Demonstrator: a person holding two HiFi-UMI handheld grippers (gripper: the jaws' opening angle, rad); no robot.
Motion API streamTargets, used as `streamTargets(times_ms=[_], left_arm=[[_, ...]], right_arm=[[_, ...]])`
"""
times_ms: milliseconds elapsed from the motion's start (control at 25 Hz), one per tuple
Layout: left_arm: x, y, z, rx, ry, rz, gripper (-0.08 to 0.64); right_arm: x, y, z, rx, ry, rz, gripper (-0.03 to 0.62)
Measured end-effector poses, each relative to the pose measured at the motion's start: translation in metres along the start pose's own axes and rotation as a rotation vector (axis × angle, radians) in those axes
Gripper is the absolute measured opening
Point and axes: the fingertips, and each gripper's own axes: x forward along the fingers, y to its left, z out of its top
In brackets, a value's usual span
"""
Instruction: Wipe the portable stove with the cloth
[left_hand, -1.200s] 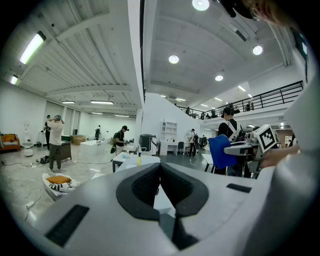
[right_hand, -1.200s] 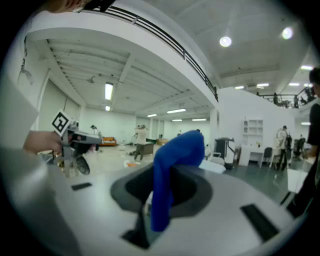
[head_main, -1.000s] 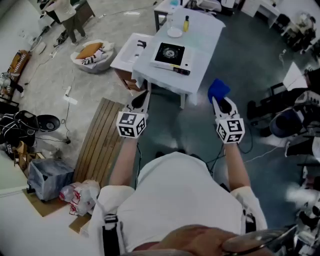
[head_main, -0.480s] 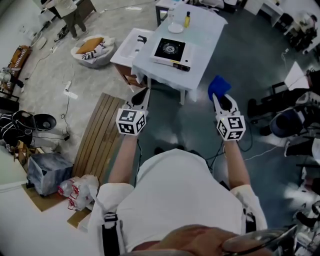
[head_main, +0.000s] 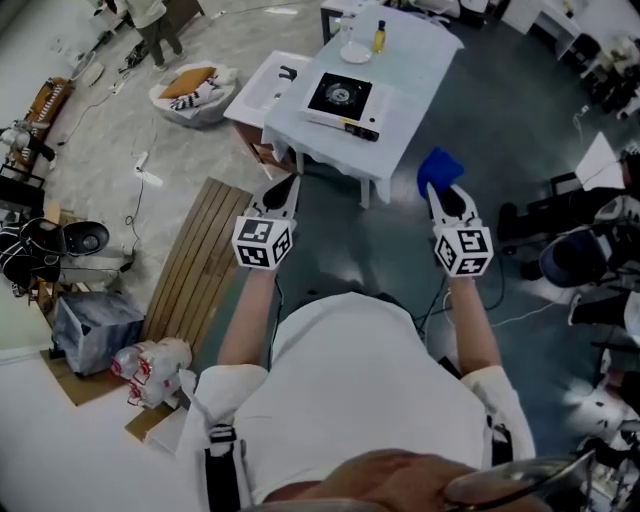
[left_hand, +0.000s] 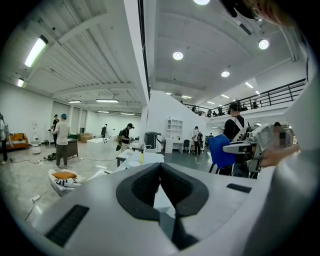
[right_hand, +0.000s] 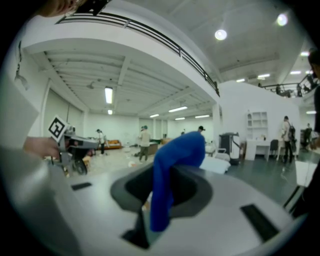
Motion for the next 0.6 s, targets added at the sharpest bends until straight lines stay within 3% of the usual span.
streamTargets(times_ms=[360,600], left_arm=[[0.015,-0.013,-0.014,-0.018,0.025,0.037,0.032],[0.028,0.001,-0.011,-0.023,0.032,0.043,0.032]], right_arm=[[0.015,-0.014,-0.004,0.002,0.007,0.058,0.092],[0.033,-0.017,-0.008,0.008,0.033,0.063,0.091]])
